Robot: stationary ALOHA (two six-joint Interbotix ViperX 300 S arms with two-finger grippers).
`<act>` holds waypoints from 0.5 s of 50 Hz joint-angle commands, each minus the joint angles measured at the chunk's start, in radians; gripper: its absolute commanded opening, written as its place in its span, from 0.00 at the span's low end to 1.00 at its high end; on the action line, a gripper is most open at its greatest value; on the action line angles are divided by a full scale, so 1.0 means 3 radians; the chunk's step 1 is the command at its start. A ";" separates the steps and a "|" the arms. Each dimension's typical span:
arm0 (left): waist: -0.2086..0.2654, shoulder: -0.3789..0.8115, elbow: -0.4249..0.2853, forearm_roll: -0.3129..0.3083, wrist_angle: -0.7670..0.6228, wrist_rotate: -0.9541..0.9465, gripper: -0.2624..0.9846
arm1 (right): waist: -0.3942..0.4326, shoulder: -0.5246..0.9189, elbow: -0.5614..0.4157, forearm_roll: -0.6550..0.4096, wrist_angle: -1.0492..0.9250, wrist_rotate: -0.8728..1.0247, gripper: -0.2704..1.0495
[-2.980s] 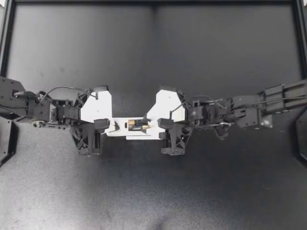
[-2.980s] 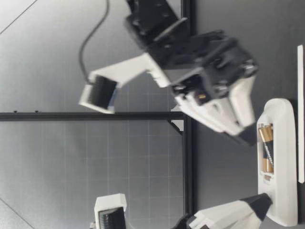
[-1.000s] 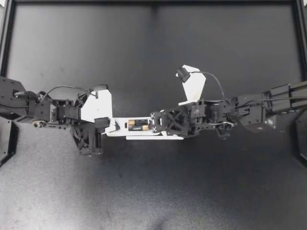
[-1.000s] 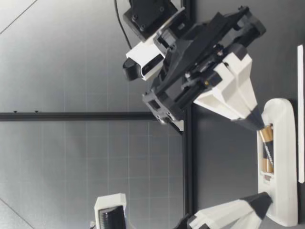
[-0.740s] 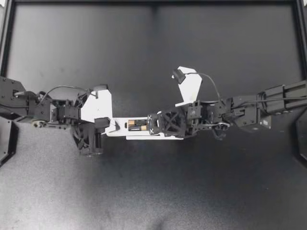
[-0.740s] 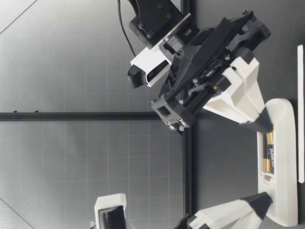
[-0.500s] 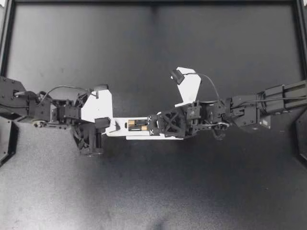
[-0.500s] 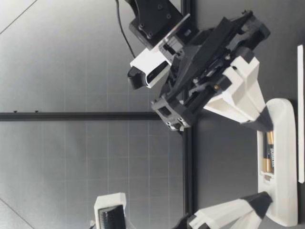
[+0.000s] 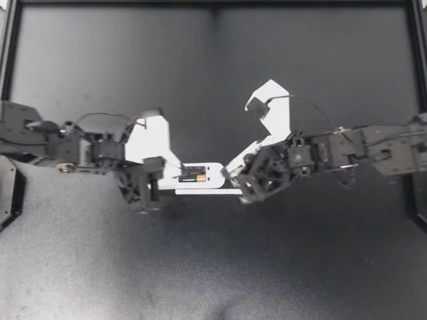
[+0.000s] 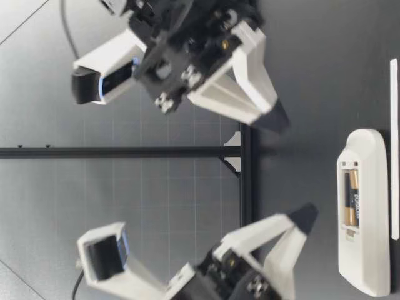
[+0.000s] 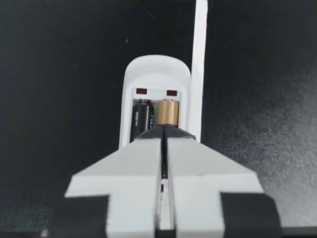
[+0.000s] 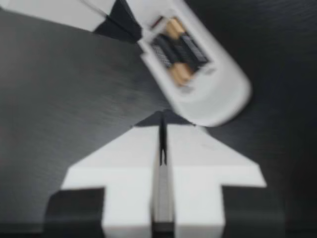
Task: Place the battery into the slot of the remote controller.
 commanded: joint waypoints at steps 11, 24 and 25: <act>-0.0015 0.0251 -0.0276 -0.0005 0.0061 -0.0020 0.08 | -0.0020 -0.0153 -0.0046 -0.0491 0.0419 -0.0010 0.10; -0.0015 0.0481 -0.0317 -0.0005 0.0066 -0.0036 0.08 | -0.0020 -0.0174 -0.0051 -0.0496 0.0404 -0.0005 0.10; -0.0020 0.0481 -0.0317 -0.0010 0.0077 -0.0036 0.08 | -0.0020 -0.0179 -0.0051 -0.0496 0.0404 -0.0005 0.10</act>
